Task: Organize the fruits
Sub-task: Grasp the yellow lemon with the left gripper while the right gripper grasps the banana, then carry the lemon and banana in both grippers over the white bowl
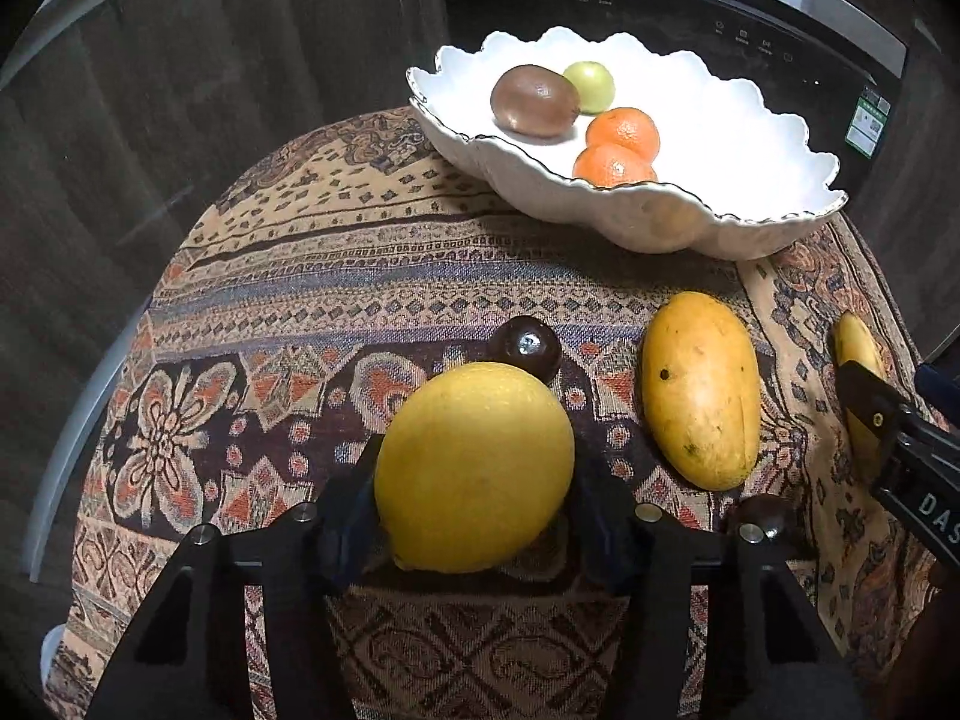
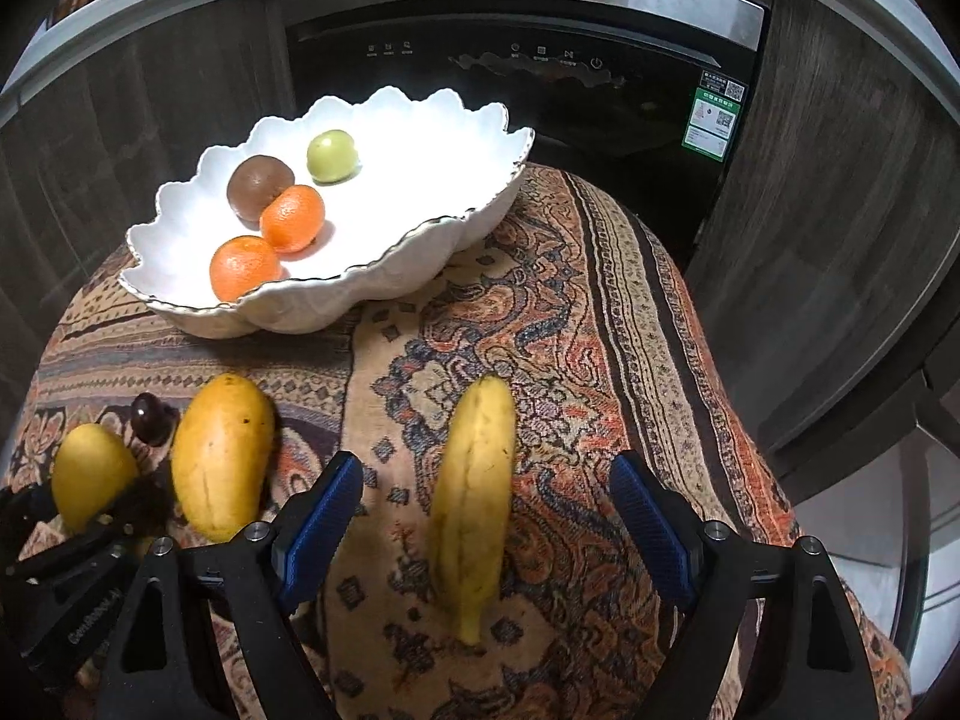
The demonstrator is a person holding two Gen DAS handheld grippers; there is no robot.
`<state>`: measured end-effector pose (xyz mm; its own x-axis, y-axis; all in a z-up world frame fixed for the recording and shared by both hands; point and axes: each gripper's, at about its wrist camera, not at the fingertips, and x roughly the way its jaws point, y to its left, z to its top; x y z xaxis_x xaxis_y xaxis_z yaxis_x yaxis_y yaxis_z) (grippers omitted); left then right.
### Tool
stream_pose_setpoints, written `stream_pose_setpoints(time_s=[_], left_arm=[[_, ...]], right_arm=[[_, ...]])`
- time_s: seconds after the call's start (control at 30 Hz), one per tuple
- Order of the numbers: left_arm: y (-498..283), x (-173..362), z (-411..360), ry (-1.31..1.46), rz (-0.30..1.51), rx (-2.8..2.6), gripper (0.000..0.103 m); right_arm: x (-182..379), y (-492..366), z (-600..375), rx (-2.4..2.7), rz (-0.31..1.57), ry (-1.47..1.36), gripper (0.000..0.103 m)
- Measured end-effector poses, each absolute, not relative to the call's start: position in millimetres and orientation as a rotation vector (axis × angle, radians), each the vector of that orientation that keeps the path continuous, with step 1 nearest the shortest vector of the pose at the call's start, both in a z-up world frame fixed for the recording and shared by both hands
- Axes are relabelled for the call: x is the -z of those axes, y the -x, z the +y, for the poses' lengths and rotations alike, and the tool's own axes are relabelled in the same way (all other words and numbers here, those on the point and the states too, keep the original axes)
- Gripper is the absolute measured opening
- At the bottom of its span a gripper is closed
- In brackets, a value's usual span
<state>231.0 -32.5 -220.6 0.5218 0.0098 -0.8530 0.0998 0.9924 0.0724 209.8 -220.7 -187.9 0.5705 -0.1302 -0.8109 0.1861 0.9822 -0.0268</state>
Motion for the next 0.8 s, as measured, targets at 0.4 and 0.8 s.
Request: stream_pose_setpoints(time_s=[0.4,0.8], left_arm=[[-230,220,-36,-0.101,1.018,0.065,0.055],[-228,212,-35,-0.09,1.011,0.069,0.055]], right_arm=[[205,-217,-224,0.153,0.998,-0.091,0.044],[199,-212,-221,0.15,0.972,-0.063,0.03]])
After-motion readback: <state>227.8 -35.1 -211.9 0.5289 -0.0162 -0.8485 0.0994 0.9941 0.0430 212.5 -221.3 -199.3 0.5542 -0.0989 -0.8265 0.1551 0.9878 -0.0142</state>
